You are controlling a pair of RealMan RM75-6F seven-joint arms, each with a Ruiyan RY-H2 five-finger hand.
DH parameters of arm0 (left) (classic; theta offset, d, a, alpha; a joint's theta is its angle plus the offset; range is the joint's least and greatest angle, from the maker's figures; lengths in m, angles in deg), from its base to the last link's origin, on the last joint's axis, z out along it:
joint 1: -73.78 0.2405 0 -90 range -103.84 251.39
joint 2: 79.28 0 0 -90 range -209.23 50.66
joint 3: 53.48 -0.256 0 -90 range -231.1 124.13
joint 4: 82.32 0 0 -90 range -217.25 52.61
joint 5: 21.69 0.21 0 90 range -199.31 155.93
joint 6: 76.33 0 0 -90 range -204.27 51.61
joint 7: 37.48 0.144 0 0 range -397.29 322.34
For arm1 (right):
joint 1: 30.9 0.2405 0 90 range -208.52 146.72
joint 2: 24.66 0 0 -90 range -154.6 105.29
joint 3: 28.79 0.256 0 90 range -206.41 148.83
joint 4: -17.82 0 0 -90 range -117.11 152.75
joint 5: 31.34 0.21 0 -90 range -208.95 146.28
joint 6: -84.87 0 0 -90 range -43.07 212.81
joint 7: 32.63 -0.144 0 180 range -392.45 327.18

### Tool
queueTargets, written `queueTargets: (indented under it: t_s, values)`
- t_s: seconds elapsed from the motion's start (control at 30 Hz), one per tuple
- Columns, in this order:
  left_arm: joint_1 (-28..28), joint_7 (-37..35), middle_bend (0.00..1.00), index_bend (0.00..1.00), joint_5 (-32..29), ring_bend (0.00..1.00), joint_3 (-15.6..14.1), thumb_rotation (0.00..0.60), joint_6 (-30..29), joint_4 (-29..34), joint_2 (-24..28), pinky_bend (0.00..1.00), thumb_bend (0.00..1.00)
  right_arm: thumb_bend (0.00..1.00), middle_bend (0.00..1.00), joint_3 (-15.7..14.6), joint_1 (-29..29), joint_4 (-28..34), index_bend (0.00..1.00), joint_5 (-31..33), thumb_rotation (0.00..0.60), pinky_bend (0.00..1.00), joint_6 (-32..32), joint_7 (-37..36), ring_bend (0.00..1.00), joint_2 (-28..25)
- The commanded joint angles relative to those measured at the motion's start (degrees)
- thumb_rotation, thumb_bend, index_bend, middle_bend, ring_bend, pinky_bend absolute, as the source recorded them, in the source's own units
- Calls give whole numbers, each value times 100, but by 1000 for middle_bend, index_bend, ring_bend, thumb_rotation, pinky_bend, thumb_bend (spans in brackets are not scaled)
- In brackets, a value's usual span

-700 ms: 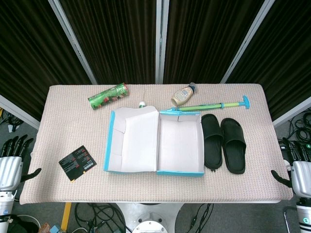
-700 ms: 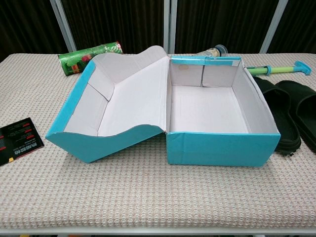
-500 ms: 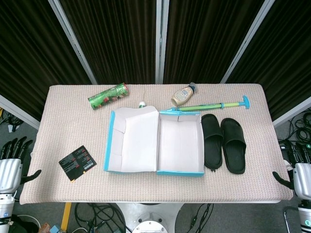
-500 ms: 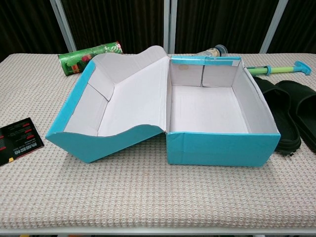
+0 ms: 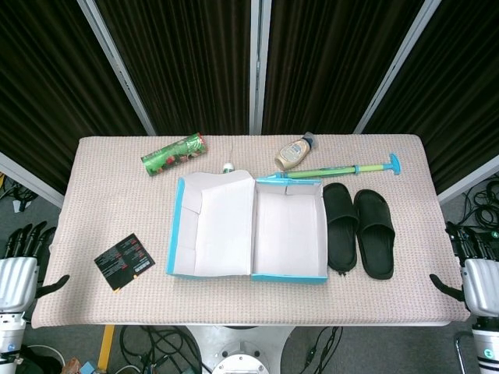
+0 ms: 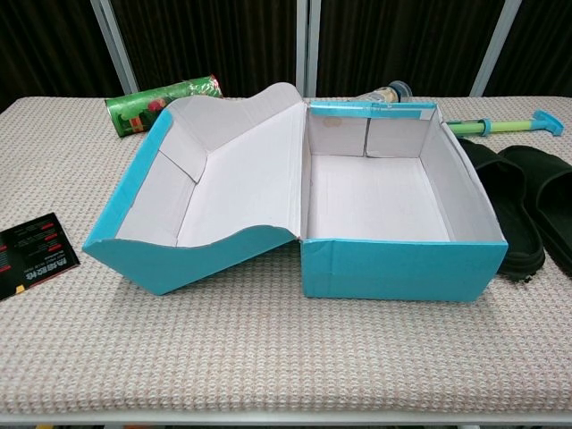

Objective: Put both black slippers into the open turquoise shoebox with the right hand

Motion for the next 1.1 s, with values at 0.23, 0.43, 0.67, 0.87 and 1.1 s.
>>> queueTargets:
  t_s: [0.23,0.43,0.67,0.87,1.1]
  values:
    - [-29,-134,64,140,44,23,6,600,35,-81,1,89,56,39,275,535,1102,-399,182,997,600,285,-1598,793,147,465]
    - [-29,-213,64,141,32,22,5,600,62,-118,3,89,56,39,283,714,1761,-1144,195,1708,600,294,-2683,984,152,971]
    - [-56,-215,64,141,40,23,5,600,111,-98,31,89,56,40,280,756,2307,-1949,195,2093,600,295,-3536,993,152,1423]
    - [-57,-190,64,141,22,23,1,600,135,-59,54,89,56,79,296,760,2552,-2399,214,2212,600,297,-3793,1001,160,1636]
    - [-68,-179,64,141,24,23,7,600,144,-65,35,89,56,97,311,711,2632,-2765,259,2260,600,303,-3990,672,174,1891]
